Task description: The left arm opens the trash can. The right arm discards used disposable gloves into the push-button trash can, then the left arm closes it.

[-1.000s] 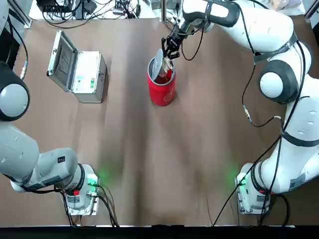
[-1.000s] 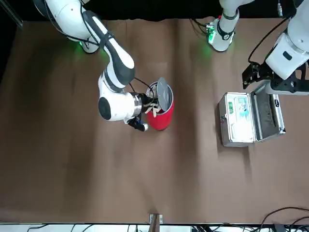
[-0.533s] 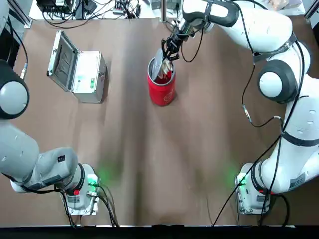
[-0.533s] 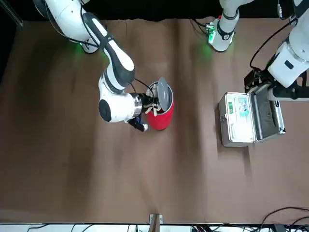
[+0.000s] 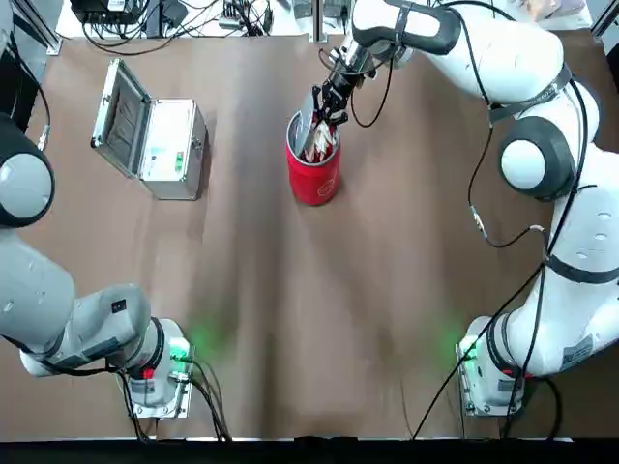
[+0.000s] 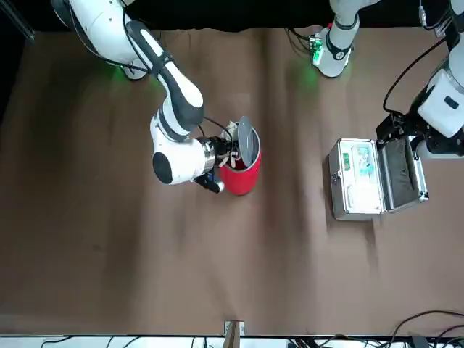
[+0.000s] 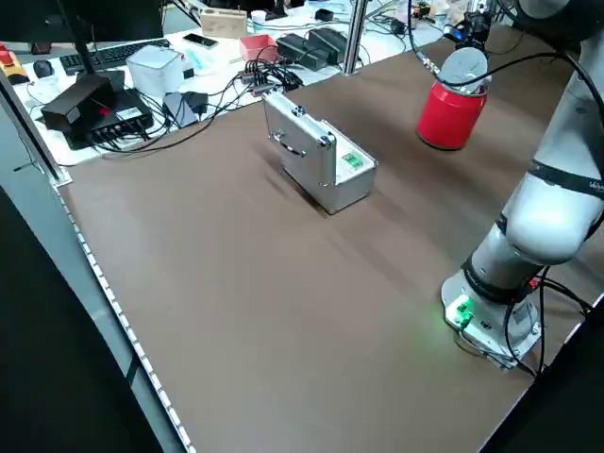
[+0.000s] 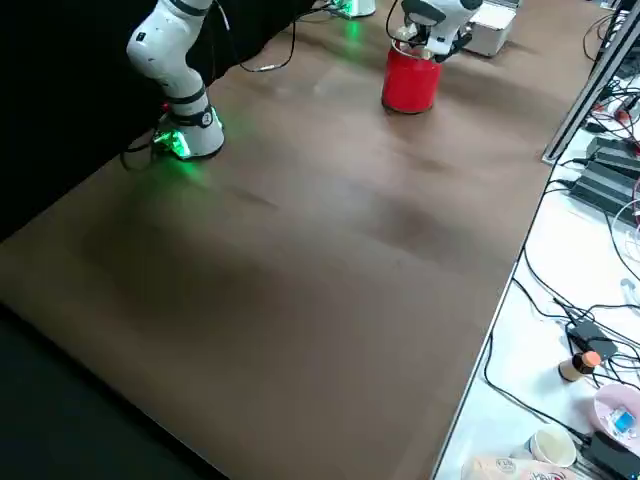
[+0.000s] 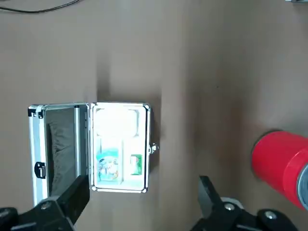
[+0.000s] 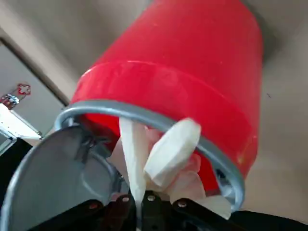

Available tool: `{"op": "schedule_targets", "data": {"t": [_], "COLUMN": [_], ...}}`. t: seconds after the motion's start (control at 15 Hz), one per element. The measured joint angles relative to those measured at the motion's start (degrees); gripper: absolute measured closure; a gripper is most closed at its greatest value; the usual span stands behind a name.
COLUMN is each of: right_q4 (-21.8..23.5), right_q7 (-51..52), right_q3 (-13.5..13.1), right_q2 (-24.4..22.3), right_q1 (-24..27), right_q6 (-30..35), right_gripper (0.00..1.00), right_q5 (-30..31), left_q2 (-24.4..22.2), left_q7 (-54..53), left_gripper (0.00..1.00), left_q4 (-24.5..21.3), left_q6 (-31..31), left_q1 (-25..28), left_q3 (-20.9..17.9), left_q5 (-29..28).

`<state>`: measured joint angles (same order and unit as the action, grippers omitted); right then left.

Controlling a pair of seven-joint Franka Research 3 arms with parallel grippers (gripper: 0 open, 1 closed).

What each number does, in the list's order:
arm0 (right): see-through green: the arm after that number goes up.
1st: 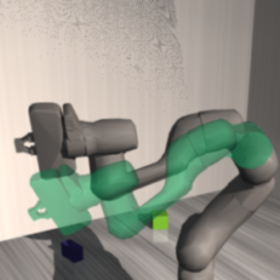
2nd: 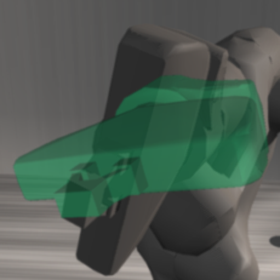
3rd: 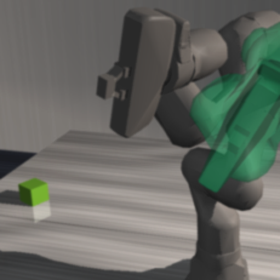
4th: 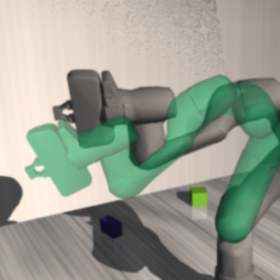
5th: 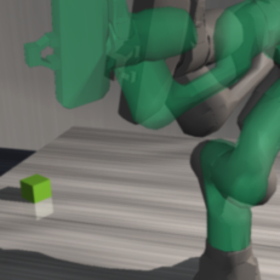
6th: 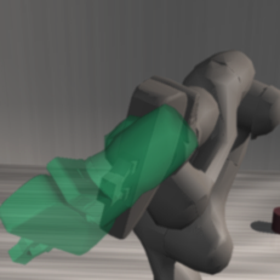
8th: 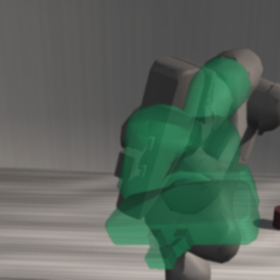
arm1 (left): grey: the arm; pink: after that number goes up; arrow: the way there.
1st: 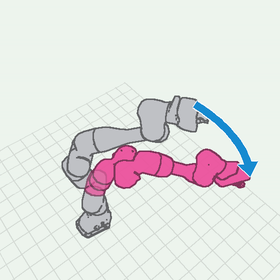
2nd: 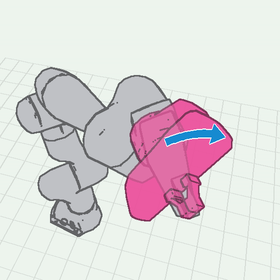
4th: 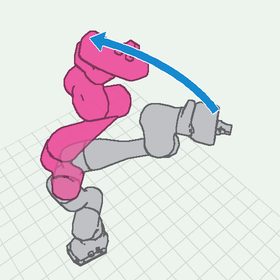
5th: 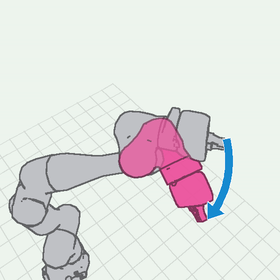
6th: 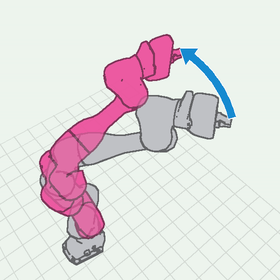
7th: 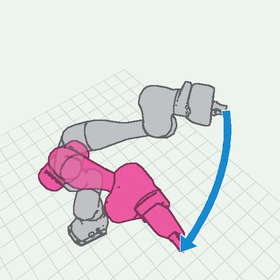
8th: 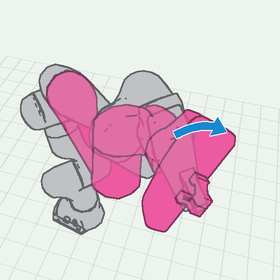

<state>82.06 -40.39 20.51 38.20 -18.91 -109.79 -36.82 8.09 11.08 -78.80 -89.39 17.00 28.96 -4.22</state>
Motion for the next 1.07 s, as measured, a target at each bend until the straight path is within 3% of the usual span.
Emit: {"op": "schedule_targets", "data": {"t": [0.53,0.73,0.8,0.93,1.07], "right_q4": [0.0,0.0,-0.1,-0.3,-0.5], "right_q7": [-0.5,-1.6,-2.0,-2.1,-2.1], "right_q3": [0.0,0.0,0.0,0.0,0.0], "right_q2": [2.1,2.1,2.1,2.1,2.1], "right_q1": [-0.2,-0.3,-0.3,-0.3,-0.3], "right_q6": [-3.1,-3.3,-3.3,-3.3,-3.3], "right_gripper": [0.97,0.96,0.86,0.67,0.63], "right_q5": [0.0,0.0,0.0,-0.1,-0.1], "left_q2": [0.0,0.0,0.0,0.0,0.0], "left_q7": [-0.1,-0.1,-0.1,-0.1,-0.1], "left_gripper": [0.0,0.0,0.0,0.0,0.0], "left_q4": [0.0,0.0,0.0,0.0,0.0], "left_q6": [-0.4,-0.4,-0.4,-0.4,-0.7], "left_q1": [-0.7,-8.9,-12.4,-12.7,-12.5], "left_q3": [-0.4,-8.7,-12.2,-12.8,-13.0], "left_q5": [0.0,0.0,0.0,0.0,0.0]}}
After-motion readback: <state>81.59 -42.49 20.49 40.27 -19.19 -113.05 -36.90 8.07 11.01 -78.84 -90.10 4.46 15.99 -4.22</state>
